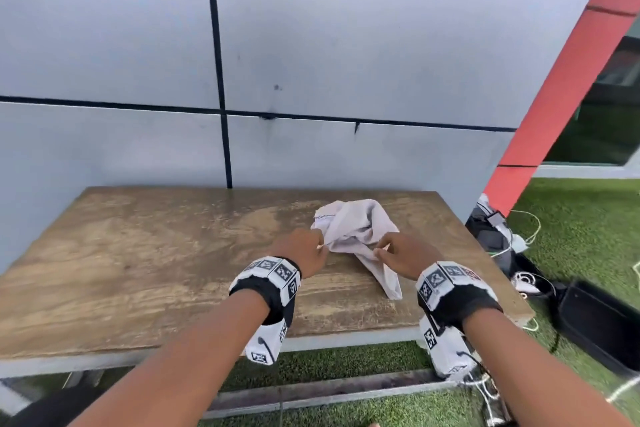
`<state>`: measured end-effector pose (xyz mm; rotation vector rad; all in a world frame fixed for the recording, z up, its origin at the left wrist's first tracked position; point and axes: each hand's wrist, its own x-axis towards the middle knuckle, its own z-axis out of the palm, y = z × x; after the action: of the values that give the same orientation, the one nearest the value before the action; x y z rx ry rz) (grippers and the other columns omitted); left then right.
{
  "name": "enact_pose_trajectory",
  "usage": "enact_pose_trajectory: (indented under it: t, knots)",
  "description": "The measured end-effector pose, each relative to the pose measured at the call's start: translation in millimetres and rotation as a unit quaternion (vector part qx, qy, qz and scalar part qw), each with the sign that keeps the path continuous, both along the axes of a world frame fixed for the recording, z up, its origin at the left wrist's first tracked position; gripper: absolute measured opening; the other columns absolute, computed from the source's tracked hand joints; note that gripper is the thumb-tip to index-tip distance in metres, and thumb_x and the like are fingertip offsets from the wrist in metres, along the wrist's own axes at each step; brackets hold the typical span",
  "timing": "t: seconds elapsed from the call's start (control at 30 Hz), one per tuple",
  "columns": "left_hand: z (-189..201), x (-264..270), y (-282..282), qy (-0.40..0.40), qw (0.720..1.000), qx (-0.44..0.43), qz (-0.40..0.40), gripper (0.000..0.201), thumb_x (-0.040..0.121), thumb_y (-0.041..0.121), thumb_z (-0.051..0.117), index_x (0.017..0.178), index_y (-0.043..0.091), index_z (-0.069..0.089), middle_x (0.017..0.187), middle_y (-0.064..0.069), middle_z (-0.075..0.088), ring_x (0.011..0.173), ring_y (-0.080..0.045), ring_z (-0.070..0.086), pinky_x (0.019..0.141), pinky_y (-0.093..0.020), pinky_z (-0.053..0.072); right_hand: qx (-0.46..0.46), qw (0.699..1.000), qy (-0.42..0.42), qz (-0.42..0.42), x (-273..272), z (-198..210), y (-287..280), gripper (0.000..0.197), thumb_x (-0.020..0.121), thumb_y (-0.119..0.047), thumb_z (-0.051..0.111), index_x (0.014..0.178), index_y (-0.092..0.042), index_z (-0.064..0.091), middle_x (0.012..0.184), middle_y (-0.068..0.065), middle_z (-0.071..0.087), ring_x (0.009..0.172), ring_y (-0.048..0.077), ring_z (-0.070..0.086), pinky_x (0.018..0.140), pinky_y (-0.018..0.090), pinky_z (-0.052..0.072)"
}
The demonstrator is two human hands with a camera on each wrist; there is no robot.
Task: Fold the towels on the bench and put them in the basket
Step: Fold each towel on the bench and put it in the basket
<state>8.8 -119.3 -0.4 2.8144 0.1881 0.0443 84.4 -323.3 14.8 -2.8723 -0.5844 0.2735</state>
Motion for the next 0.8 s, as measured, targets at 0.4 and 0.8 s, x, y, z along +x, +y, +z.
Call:
enact_pose_trajectory:
  t: [0.4,0.8]
  knots:
    - [-49,94,5,0.014,0.996,-0.076,0.042,0.026,0.086,0.035,0.054,0.065,0.027,0.041,0.072,0.006,0.051,0.073,-0.02,0.05,0.077,-0.037,0.048,-0.009,0.976,-0.126,0.175,87,-35,77,0.046,0.089,-0.021,0.045,0.134,-0.029,0.042,0.14,-0.008,0.045,0.129,0.017,0.034,0.103,0.042,0.025]
    - [-30,76,15,-0.099,0.99,-0.095,0.027,0.011,0.088,0.038,0.054,0.081,0.03,0.05,0.075,0.012,0.059,0.075,-0.014,0.054,0.087,-0.037,0.039,0.001,0.967,-0.188,0.173,74,-27,60,0.022,0.089,-0.038,0.05,0.107,-0.029,0.058,0.124,-0.011,0.052,0.125,0.013,0.036,0.104,0.036,0.017]
